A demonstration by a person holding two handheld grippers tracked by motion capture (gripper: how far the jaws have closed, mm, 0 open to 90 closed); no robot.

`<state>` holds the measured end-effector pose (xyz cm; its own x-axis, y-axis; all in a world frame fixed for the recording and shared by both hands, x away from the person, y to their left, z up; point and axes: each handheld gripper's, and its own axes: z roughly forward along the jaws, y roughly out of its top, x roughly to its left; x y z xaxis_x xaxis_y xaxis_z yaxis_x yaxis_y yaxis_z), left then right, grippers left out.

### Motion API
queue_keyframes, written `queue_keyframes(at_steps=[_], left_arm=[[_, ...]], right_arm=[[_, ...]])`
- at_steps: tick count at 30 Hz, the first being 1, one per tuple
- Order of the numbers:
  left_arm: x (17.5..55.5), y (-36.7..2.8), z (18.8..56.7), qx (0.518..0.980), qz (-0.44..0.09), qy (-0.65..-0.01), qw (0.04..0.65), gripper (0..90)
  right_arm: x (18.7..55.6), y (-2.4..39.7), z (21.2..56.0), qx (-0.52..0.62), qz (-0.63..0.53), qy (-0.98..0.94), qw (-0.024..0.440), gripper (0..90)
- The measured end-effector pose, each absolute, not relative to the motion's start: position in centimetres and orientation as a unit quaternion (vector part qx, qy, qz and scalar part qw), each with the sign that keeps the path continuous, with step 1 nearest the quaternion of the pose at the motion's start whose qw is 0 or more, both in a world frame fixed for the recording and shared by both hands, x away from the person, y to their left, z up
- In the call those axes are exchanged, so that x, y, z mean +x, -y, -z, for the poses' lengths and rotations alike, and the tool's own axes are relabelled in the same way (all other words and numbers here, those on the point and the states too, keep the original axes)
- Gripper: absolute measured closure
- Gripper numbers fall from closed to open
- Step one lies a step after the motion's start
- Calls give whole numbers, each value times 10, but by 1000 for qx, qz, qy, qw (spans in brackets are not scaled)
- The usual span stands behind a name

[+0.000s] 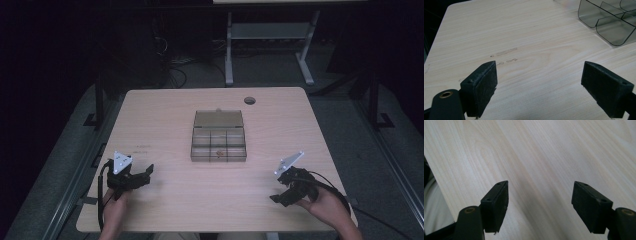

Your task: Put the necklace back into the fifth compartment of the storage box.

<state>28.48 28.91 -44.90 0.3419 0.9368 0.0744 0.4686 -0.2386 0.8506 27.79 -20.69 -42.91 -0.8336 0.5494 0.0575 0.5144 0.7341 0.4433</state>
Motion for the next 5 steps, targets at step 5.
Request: queue_keyframes(at_steps=[5], left_arm=[[285, -287, 449, 726, -308, -483, 380, 131]], right_arm=[[256, 212, 432, 295, -257, -918, 58, 297]])
